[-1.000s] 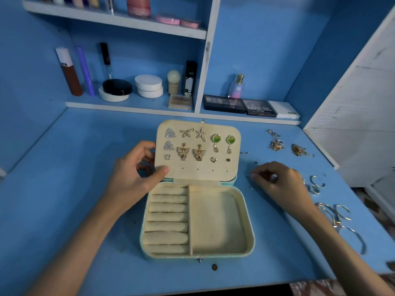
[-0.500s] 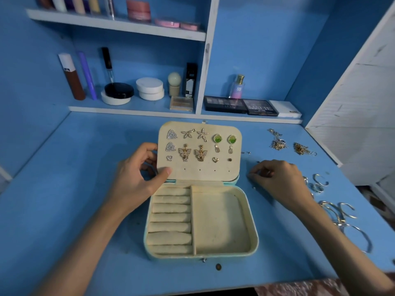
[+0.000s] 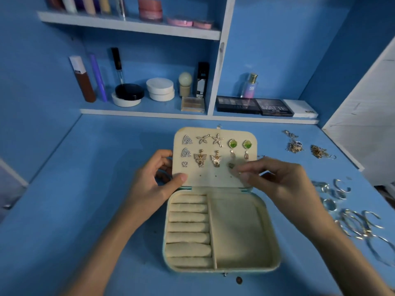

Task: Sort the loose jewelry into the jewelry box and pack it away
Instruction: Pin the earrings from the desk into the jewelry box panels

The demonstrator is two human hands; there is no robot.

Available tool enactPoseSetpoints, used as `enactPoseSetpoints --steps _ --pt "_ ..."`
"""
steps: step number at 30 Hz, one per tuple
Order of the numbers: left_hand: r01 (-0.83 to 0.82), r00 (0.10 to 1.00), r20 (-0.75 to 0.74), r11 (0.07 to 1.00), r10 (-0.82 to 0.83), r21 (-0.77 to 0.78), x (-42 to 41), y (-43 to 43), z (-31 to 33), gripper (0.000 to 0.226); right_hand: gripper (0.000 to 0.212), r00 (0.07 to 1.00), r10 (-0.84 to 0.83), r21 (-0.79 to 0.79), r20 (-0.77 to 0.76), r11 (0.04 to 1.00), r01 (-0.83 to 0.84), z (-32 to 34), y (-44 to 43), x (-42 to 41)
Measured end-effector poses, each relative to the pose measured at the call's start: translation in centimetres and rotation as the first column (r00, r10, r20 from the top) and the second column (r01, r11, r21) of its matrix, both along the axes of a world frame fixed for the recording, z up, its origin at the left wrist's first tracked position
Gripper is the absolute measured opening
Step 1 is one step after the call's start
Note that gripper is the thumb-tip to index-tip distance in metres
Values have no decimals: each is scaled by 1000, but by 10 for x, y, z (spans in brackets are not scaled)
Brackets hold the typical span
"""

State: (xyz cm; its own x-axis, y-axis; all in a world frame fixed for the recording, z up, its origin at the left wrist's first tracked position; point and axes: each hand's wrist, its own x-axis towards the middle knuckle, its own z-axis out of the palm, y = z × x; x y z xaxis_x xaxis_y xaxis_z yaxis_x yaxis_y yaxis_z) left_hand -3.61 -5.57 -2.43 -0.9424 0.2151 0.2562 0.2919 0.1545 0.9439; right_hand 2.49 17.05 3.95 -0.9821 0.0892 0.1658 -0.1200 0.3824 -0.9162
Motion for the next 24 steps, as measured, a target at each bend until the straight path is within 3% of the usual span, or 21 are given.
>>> enactPoseSetpoints --steps 3,8,24 --pt "8 1000 25 1000 -9 28 0 1 3 26 18 993 113 71 -22 991 -112 -9 -26 -8" --pt "2 999 42 999 -4 50 2 1 5 24 15 991 105 214 -88 973 -84 -19 -45 -19" --pt "13 1000 9 1000 -13 18 3 -1 7 24 12 993 -30 254 -116 965 59 -28 -50 -18"
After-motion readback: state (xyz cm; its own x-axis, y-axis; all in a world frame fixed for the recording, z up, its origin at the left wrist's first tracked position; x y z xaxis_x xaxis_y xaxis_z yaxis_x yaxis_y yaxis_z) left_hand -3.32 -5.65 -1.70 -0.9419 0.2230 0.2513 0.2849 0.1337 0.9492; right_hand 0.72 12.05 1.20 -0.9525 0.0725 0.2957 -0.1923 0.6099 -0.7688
